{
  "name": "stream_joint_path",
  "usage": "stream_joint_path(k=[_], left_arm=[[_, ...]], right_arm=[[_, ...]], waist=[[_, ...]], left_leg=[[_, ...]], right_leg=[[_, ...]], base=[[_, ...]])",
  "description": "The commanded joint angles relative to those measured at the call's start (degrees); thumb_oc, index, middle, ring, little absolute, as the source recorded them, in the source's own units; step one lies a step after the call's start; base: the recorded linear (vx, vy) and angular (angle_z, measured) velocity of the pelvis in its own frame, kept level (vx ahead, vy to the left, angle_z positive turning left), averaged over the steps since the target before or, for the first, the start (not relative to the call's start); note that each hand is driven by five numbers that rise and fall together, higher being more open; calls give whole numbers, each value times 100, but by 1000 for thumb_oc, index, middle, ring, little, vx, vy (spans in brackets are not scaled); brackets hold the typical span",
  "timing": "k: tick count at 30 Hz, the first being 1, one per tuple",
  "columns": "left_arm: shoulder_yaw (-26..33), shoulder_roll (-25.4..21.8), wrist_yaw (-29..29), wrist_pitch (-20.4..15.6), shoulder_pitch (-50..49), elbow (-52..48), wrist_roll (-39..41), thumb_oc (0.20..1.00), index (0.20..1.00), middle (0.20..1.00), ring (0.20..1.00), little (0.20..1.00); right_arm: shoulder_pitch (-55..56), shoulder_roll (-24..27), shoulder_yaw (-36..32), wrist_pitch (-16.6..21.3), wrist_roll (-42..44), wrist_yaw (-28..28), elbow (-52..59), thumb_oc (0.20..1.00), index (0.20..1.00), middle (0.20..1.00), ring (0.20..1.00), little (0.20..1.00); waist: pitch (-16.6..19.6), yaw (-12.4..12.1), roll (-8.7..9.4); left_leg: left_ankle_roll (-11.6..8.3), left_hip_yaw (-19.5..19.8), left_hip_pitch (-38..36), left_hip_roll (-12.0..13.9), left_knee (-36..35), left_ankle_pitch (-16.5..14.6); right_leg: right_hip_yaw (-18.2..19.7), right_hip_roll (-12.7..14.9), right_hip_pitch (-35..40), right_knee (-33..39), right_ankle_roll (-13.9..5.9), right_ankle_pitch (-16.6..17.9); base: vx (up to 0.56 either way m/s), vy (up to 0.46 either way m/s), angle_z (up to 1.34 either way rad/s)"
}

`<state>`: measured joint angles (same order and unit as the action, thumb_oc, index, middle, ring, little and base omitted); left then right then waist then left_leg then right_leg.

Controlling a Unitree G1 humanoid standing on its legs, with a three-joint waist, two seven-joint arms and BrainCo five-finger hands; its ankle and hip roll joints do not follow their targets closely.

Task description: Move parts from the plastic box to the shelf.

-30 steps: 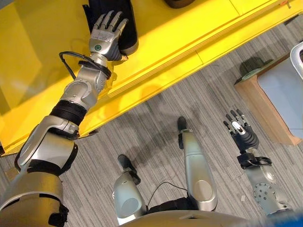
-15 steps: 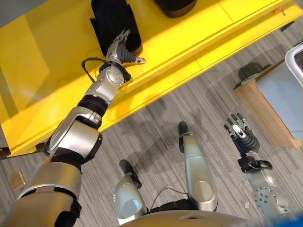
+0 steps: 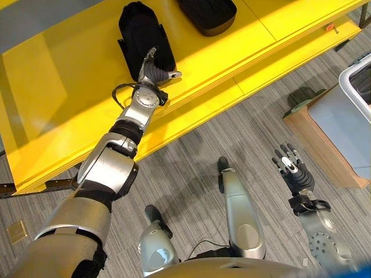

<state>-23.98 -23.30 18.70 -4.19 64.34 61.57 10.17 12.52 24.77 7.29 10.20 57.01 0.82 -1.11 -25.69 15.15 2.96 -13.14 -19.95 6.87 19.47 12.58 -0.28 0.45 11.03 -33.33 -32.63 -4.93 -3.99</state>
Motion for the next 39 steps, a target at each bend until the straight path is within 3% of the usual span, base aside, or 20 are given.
stream_joint_path(k=[1,18,28,35,39], left_arm=[[484,-477,189,81,-174,168,210,1000,1000,1000,1000,1000],[776,-801,521,103,-120,518,190,1000,1000,1000,1000,1000],[926,-595,643,43,-119,418,527,1000,1000,1000,1000,1000],[847,-547,606,47,-110,414,453,1000,1000,1000,1000,1000],[566,-695,588,80,144,501,-2,1000,1000,1000,1000,1000]], right_arm=[[-148,-213,21,146,-154,-7,153,1000,1000,1000,1000,1000],[-247,-40,110,282,-113,6,133,1000,1000,1000,1000,1000],[-261,-41,126,336,-148,-31,124,1000,1000,1000,1000,1000],[-268,0,104,356,-162,-34,124,1000,1000,1000,1000,1000],[-268,68,73,400,-171,-5,130,1000,1000,1000,1000,1000]], waist=[[-326,98,430],[-364,39,494],[-366,13,485],[-358,28,502],[-328,88,539]], left_leg=[[-68,608,217,541,1095,-712],[-72,652,292,584,1192,-736],[-69,682,342,588,1217,-744],[-66,671,357,594,1238,-751],[-72,658,376,606,1256,-755]], right_leg=[[17,600,613,837,-650,226],[36,594,586,746,-651,206],[43,603,554,699,-655,178],[65,595,521,660,-658,169],[101,573,484,645,-669,180]], base=[[0,0,0],[0,0,0],[0,0,0],[0,0,0],[0,0,0]])
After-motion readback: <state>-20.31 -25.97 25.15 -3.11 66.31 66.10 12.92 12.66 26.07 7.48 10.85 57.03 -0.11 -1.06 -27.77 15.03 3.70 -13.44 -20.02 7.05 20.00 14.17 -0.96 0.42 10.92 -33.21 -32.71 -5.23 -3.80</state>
